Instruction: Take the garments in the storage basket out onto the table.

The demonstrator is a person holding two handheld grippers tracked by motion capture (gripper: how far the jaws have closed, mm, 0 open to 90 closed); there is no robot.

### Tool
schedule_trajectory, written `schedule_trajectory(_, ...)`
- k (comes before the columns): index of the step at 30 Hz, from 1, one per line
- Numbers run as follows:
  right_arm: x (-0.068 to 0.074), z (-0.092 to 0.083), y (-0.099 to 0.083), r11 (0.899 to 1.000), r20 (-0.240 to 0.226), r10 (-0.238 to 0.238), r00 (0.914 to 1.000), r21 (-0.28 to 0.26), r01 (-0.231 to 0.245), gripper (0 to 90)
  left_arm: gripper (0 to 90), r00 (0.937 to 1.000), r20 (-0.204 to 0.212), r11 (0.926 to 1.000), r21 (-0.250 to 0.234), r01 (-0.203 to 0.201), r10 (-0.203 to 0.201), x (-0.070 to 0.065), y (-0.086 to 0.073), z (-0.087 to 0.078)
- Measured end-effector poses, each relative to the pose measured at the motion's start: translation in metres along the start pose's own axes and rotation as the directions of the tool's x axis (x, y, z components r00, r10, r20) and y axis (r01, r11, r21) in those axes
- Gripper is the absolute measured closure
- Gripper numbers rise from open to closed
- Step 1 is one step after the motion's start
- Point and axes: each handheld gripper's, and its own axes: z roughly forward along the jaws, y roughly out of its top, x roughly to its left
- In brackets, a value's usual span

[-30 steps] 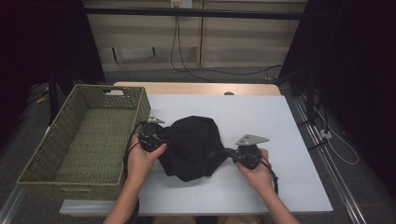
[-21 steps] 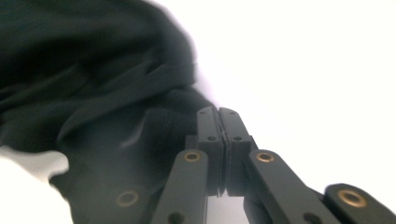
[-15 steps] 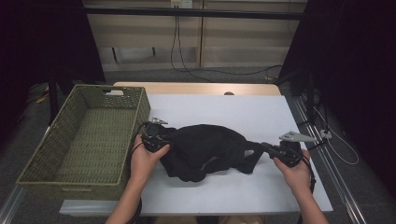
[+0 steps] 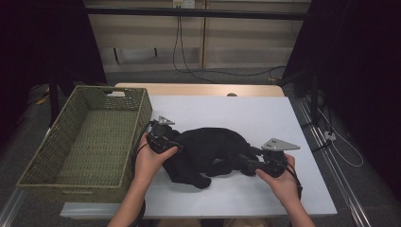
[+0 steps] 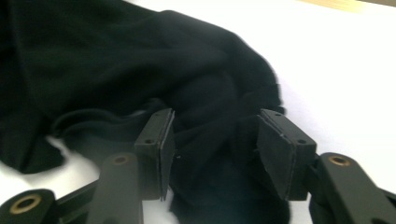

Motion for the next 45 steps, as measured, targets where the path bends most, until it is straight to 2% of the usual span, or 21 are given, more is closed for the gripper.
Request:
schedule_trajectory(3,0.002,0.0,-0.002,1.0,-0.009,-0.002,1.0,0.004,0.002,44.8,21.6,1.0,0.0,1.0,0.0,-0.005,0.005,-0.001,0.0,-0.001)
schedule_trajectory(4,0.002,0.001,-0.005,1.0,-0.014,0.004,0.9999,0.01,-0.004,43.0,19.9,0.9996,-0.003,0.9995,0.014,-0.027,0.027,-0.002,0.001,-0.001)
schedule_trajectory(6,0.001,0.003,-0.008,1.0,-0.019,0.026,0.9995,0.017,-0.025,40.9,19.2,0.9992,0.006,0.9988,0.03,-0.04,0.04,-0.004,0.0,0.0)
schedule_trajectory(8,0.0,0.006,-0.01,0.999,-0.025,0.026,0.9993,0.022,-0.026,39.5,18.2,0.9987,0.01,0.998,0.038,-0.05,0.05,-0.006,-0.001,0.001)
schedule_trajectory(13,0.005,0.007,-0.009,1.0,-0.059,0.025,0.9979,0.013,-0.025,36.7,16.0,0.998,0.027,0.9971,0.05,-0.058,0.057,-0.008,0.0,0.002)
schedule_trajectory(16,0.014,0.015,-0.011,0.999,-0.096,-0.01,0.9954,0.044,0.014,36.6,15.7,0.9976,0.033,0.9967,0.052,-0.063,0.062,-0.01,0.0,0.003)
schedule_trajectory(23,0.02,0.034,-0.021,0.993,-0.096,-0.04,0.9946,0.104,0.05,37.7,15.6,0.9977,0.037,0.9973,0.046,-0.058,0.056,-0.01,0.0,0.002)
schedule_trajectory(24,0.022,0.041,-0.024,0.99,-0.091,-0.064,0.9938,0.123,0.075,37.0,15.6,0.9973,0.043,0.9971,0.045,-0.062,0.06,-0.01,0.001,0.002)
schedule_trajectory(27,0.024,0.045,-0.024,0.99,-0.082,-0.07,0.9942,0.119,0.08,37.3,15.7,0.9971,0.051,0.9974,0.04,-0.06,0.058,-0.011,0.001,0.002)
schedule_trajectory(28,0.025,0.046,-0.024,0.99,-0.074,-0.07,0.9948,0.119,0.078,38.6,15.6,0.9965,0.054,0.9972,0.035,-0.066,0.064,-0.011,0.002,0.002)
schedule_trajectory(31,0.028,0.05,-0.023,0.984,-0.027,-0.121,0.9922,0.125,0.124,53.0,15.9,0.9961,0.061,0.9974,0.029,-0.066,0.064,-0.011,0.002,0.002)
schedule_trajectory(32,0.028,0.05,-0.02,0.984,-0.019,-0.125,0.9919,0.127,0.127,70.6,16.3,0.9957,0.064,0.9972,0.026,-0.07,0.068,-0.011,0.004,0.0)
schedule_trajectory(33,0.028,0.05,-0.02,0.984,-0.019,-0.125,0.9919,0.127,0.127,70.6,16.7,0.9957,0.064,0.9972,0.026,-0.07,0.068,-0.011,0.004,0.0)
schedule_trajectory(34,0.022,0.047,-0.017,0.991,-0.059,-0.074,0.9955,0.105,0.08,74.6,17.4,0.9951,0.069,0.9971,0.021,-0.073,0.072,-0.01,0.005,-0.003)
schedule_trajectory(35,0.018,0.043,-0.014,0.995,-0.076,-0.04,0.9963,0.09,0.047,75.2,18.4,0.9951,0.069,0.9971,0.021,-0.073,0.072,-0.01,0.005,-0.003)
schedule_trajectory(36,0.014,0.038,-0.01,0.997,-0.079,-0.019,0.9967,0.069,0.024,75.6,19.9,0.9941,0.077,0.997,0.007,-0.078,0.077,-0.009,0.006,-0.006)
schedule_trajectory(37,0.014,0.038,-0.01,0.997,-0.079,-0.019,0.9967,0.069,0.024,75.6,21.1,0.9941,0.077,0.997,0.007,-0.078,0.077,-0.009,0.006,-0.006)
schedule_trajectory(39,0.003,0.018,0.006,0.999,-0.104,0.041,0.9937,-0.002,-0.041,75.7,22.6,0.994,0.08,0.9973,-0.004,-0.074,0.074,-0.007,0.006,-0.009)
schedule_trajectory(41,-0.001,0.012,0.011,0.998,-0.108,0.055,0.9927,-0.024,-0.058,75.7,27.4,0.9944,0.08,0.9975,-0.024,-0.067,0.068,-0.006,0.007,-0.012)
schedule_trajectory(42,-0.007,0.002,0.021,0.997,-0.101,0.063,0.9928,-0.047,-0.068,75.7,28.4,0.9943,0.09,0.998,-0.034,-0.053,0.056,-0.006,0.007,-0.016)
schedule_trajectory(45,-0.013,-0.006,0.028,0.994,-0.103,0.082,0.9913,-0.059,-0.088,75.5,37.3,0.9934,0.105,0.9981,-0.045,-0.042,0.046,-0.005,0.007,-0.018)
